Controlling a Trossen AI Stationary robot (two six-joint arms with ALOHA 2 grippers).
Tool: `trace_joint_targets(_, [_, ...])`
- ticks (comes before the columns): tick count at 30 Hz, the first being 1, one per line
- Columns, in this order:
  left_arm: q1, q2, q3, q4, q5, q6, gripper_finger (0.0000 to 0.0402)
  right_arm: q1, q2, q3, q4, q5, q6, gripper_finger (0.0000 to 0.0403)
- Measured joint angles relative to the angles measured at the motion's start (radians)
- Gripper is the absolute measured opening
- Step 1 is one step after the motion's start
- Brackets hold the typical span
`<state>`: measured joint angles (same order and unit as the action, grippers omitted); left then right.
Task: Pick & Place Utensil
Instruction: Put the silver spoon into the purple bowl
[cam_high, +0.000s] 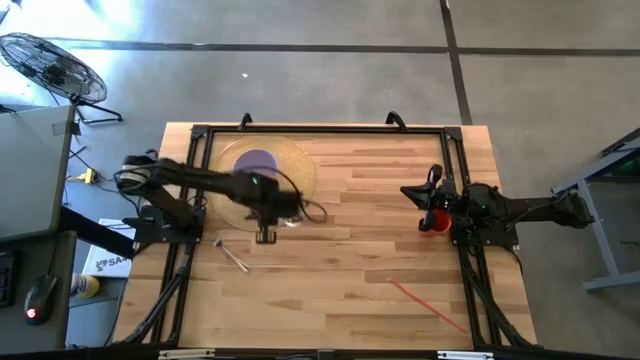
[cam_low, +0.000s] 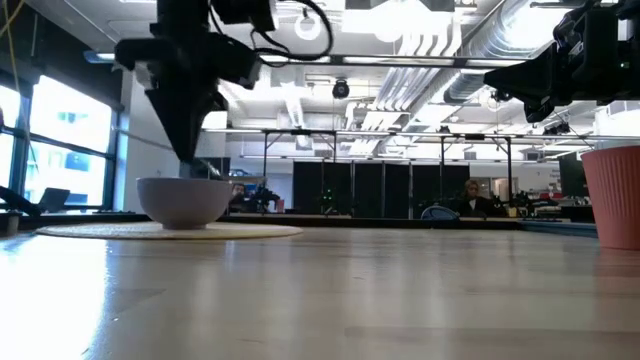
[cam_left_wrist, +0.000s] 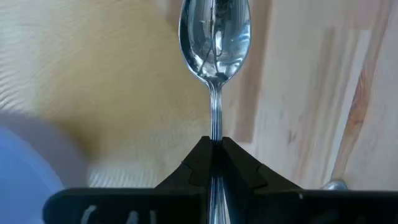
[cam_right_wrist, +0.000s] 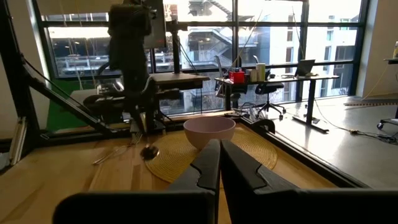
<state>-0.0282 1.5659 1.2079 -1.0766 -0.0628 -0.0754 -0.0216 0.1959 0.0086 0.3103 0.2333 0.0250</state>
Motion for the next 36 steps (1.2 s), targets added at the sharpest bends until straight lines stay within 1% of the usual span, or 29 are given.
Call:
trace_joint_targets(5, [0.128,-0.097,0.002,-0.104,-0.016,-0.009,0.0015,0.0,0.0,0.0,0.0,0.0,0.0,0.0006])
trace_joint_targets(10, [0.281,-0.109,0.002,-0.225,-0.113,-0.034,0.0015,0.0,0.0,0.0,-0.001,0.0,0.0,0.0007])
trace_joint_targets(13, [0.373,-0.109,0.002,-0.23,-0.131,-0.016,0.0015,0.0,0.0,0.0,0.0,0.0,0.0,0.0007])
trace_joint_targets(17, [0.487,-0.109,0.002,-0.225,-0.112,0.039,0.0015,0.0,0.0,0.0,0.0,0.0,0.0,0.0008])
trace_joint_targets(20, [0.554,-0.109,0.002,-0.223,-0.105,0.046,0.0015,0.0,0.0,0.0,0.0,0.0,0.0,0.0009])
trace_joint_targets(24, [0.593,-0.101,-0.01,-0.181,-0.096,0.059,0.0015,0.0,0.0,0.0,0.0,0.0,0.0,0.0007])
trace_joint_targets(26, [0.605,-0.101,-0.027,-0.16,-0.072,0.086,0.0015,0.0,0.0,0.0,0.0,0.0,0.0,0.0005])
trace_joint_targets(28, [0.606,-0.101,-0.049,-0.125,-0.056,0.11,0.0014,0.0,0.0,0.0,0.0,0.0,0.0,0.0005])
trace_joint_targets(34, [0.604,-0.102,-0.11,-0.094,-0.058,0.145,0.0014,0.0,0.0,0.0,0.0,0.0,0.0,0.0005])
trace_joint_targets(36, [0.604,-0.102,-0.134,-0.05,-0.058,0.156,0.0014,0.0,0.0,0.0,0.0,0.0,0.0,0.0005])
